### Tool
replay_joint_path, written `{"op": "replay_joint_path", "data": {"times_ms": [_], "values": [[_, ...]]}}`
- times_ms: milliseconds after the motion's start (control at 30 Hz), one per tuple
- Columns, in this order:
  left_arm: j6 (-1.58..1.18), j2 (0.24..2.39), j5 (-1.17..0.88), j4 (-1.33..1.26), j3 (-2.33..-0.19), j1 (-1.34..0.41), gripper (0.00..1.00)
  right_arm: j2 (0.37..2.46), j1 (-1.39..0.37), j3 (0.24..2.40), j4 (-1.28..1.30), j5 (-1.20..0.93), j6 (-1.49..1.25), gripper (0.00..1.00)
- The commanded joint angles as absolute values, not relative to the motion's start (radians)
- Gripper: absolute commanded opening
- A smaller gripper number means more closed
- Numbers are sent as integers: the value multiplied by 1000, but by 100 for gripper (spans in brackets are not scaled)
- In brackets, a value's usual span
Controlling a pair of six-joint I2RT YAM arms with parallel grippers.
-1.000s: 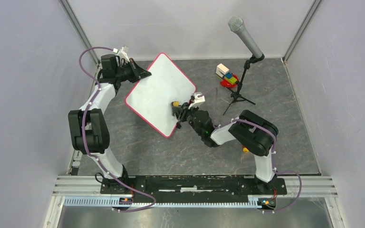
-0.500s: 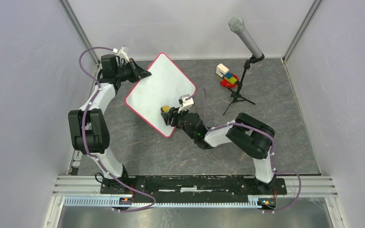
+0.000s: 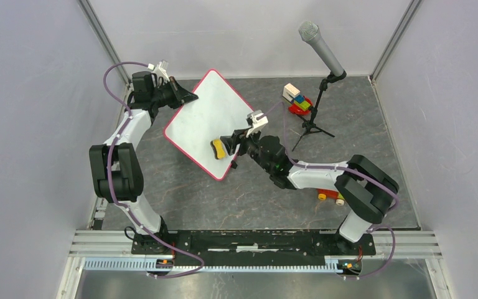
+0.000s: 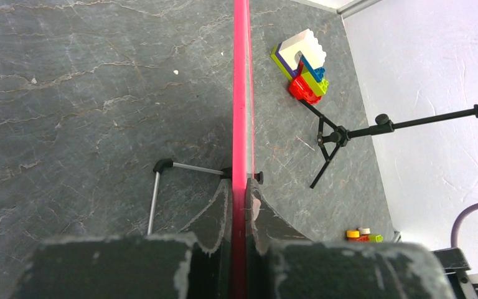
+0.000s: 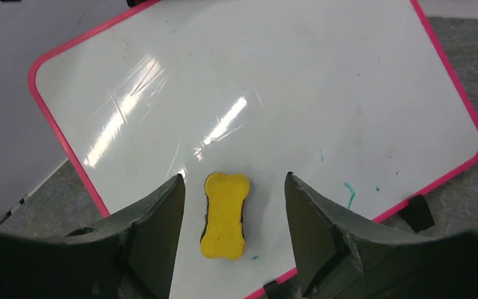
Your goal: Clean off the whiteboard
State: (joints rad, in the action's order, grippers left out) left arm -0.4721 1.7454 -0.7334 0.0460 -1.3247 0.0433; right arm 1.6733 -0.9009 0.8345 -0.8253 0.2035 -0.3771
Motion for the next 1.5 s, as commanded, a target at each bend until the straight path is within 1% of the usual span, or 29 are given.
{"op": "replay_joint_path", "data": {"times_ms": [0, 67, 167, 200, 467, 667, 800, 1000, 1167, 1400, 1467], "values": [[-506, 1711, -736, 118, -1299, 27, 2, 1690, -909, 800, -852, 116, -360, 63], [-505, 1713, -735, 118, -1298, 27, 2, 1727, -910, 837, -849, 60, -362, 61], [-505, 1721, -733, 119, -1299, 26, 2, 1786, -910, 876, -869, -18, -393, 52], [-504, 1723, -733, 121, -1302, 27, 2, 1801, -909, 891, -861, -32, -397, 50], [-508, 1724, -738, 123, -1301, 25, 2, 1872, -911, 961, -797, -43, -396, 51], [-511, 1723, -738, 123, -1301, 25, 2, 1892, -910, 985, -761, -18, -394, 45], [-511, 1721, -739, 120, -1299, 25, 2, 1859, -910, 971, -742, 5, -362, 51], [-528, 1722, -747, 104, -1292, 25, 2, 1784, -910, 927, -745, 52, -318, 55], [-527, 1723, -745, 103, -1292, 25, 2, 1799, -904, 932, -734, 64, -322, 59], [-528, 1723, -746, 103, -1292, 25, 2, 1855, -896, 973, -713, 40, -347, 59], [-529, 1726, -748, 103, -1294, 25, 2, 1870, -893, 978, -714, 43, -358, 58]]}}
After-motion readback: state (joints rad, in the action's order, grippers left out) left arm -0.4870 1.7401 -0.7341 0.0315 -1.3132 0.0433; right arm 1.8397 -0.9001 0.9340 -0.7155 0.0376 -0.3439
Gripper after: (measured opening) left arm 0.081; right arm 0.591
